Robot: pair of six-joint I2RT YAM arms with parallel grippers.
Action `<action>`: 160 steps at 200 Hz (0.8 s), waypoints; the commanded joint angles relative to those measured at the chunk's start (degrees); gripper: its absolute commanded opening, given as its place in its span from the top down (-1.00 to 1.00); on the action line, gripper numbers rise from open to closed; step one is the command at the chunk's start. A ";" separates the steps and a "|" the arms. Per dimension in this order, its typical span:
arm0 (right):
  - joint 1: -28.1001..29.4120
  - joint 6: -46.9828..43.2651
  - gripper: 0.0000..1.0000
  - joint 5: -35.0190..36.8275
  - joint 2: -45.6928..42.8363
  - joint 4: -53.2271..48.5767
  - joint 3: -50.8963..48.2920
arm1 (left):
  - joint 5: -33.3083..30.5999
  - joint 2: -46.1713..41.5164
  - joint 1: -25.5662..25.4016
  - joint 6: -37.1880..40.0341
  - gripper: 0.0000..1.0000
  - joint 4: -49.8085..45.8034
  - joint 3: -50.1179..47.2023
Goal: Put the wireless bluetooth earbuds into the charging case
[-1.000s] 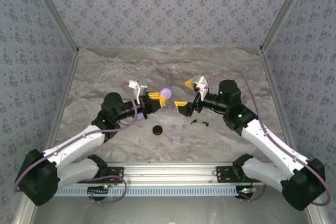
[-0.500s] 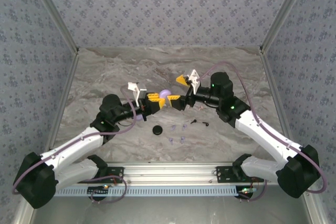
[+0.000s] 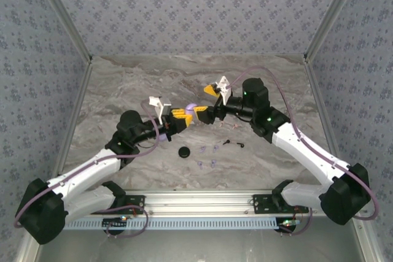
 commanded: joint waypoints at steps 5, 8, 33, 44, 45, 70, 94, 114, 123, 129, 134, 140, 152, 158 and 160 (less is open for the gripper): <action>-0.69 0.95 -0.84 2.45 1.60 -2.04 3.02 | 2.85 -1.71 -0.59 1.90 1.00 2.01 0.17; -0.77 1.11 -0.84 2.42 1.73 -2.12 3.21 | 2.83 -1.77 -0.59 1.90 1.00 2.02 0.17; -1.21 1.62 -0.84 2.25 2.40 -3.08 4.21 | 2.70 -1.82 -0.59 2.24 1.00 2.11 -0.18; -1.40 1.86 -0.84 1.59 2.48 -3.34 4.52 | 2.44 -1.76 -0.61 2.43 1.00 2.08 -0.35; -1.41 1.92 -0.84 1.46 2.48 -3.31 4.53 | 2.42 -1.78 -0.60 2.43 1.00 2.08 -0.35; -2.74 4.10 -0.84 -0.24 -0.02 -2.39 4.10 | 0.54 -1.88 -0.60 3.13 1.00 1.95 -1.03; -3.66 6.96 -0.85 1.32 -4.60 -4.46 3.08 | -1.21 -2.20 -0.60 6.51 1.00 2.83 -3.06; -3.71 10.67 -0.87 7.14 -8.20 -11.52 2.86 | -2.50 -3.01 -0.65 10.05 1.00 4.65 -5.58; -3.78 13.03 -0.87 10.30 -9.15 -16.09 2.86 | -3.18 -3.58 -0.59 11.36 1.00 6.13 -7.07; -3.79 14.50 -0.87 12.37 -9.72 -19.11 2.71 | -3.43 -4.03 -0.65 12.28 1.00 7.05 -8.07; -3.89 15.86 -0.87 14.13 -10.00 -21.75 2.48 | -3.57 -4.37 -0.59 12.88 1.00 7.69 -8.84; -3.81 17.56 -0.86 16.43 -10.31 -24.92 2.18 | -3.67 -4.99 -0.59 13.56 1.00 8.01 -9.55; -3.87 21.73 -0.81 19.39 -10.43 -29.81 0.75 | -3.29 -6.23 -0.61 14.72 1.00 7.76 -10.61; -3.96 23.86 -0.78 20.22 -10.43 -31.69 -0.32 | -3.03 -6.95 -0.61 15.13 1.00 7.61 -11.09; -3.92 24.67 -0.78 20.52 -10.37 -32.16 -0.73 | -2.90 -7.21 -0.63 15.34 1.00 7.55 -11.28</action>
